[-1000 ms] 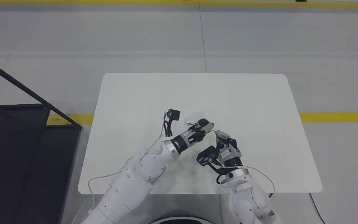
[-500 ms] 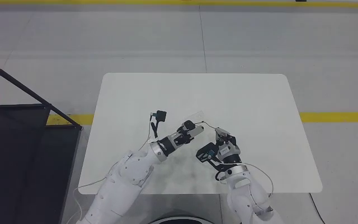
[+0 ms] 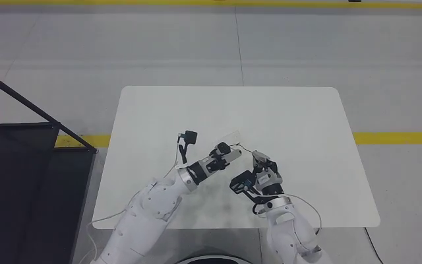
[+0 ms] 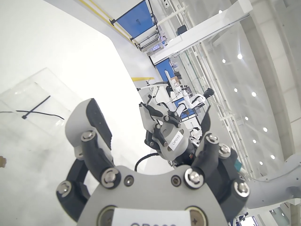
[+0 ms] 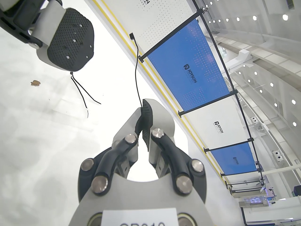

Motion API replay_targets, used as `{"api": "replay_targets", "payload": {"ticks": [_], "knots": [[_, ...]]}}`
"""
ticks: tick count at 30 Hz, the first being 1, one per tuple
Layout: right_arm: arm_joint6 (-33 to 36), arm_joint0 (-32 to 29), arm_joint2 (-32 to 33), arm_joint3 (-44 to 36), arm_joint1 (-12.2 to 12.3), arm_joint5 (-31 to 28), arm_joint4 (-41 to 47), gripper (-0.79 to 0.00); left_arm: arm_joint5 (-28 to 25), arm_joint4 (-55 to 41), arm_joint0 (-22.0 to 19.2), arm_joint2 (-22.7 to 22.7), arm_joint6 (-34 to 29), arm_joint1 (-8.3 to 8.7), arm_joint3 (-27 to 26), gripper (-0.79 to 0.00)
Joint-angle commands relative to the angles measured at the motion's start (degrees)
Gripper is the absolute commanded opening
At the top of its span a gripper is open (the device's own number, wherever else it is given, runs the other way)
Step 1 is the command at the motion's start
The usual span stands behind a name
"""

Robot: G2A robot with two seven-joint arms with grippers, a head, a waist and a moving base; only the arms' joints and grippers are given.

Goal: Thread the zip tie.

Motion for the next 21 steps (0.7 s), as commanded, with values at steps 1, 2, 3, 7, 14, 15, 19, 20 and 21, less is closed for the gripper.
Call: {"api": "replay_targets", "payload": {"ticks": [1,2,3,7,14,15,19,20,21], "knots": [[0.18,-0.26,-0.11,-0.25,-0.03,0.12,-0.67,-0.785,-0.62,1.1,-0.53,0.61,1.15,-0.17,0.74,0.0],[0.44,-0.28,-0.22,-0.28,-0.07,0.11,-1.05,-0.785,-0.94,1.33,-0.71,0.89,1.79,-0.26,1.18,0.0],[0.66,-0.26,-0.41,-0.31,-0.12,0.09,-1.26,-0.785,-1.14,1.45,-0.95,1.15,2.24,-0.35,1.58,0.0],[1.3,-0.09,-1.0,-0.15,-0.32,0.04,-1.96,-0.785,-1.99,1.4,-1.89,1.88,3.2,-0.65,3.01,-0.145],[2.38,-0.86,-1.19,-0.54,-0.54,0.6,-3.09,-0.785,-3.3,1.69,-3.2,3.05,3.79,-1.06,5.19,-0.446],[3.01,-0.99,-1.22,-0.57,-0.6,0.88,-3.31,-0.785,-3.4,1.7,-3.32,3.15,3.92,-1.1,5.4,-0.453],[4.38,-1.19,-1.56,-0.73,-0.82,1.54,-4.04,-0.785,-3.69,1.63,-3.71,3.42,4.06,-1.25,6.18,-0.48],[4.55,-1.28,-1.6,-0.75,-0.86,1.61,-4.22,-0.785,-3.76,1.57,-3.82,3.5,3.96,-1.28,6.35,-0.483],[4.65,-1.4,-1.65,-0.85,-0.9,1.7,-4.33,-0.785,-3.81,1.51,-3.96,3.58,3.76,-1.31,6.53,-0.483]]}}
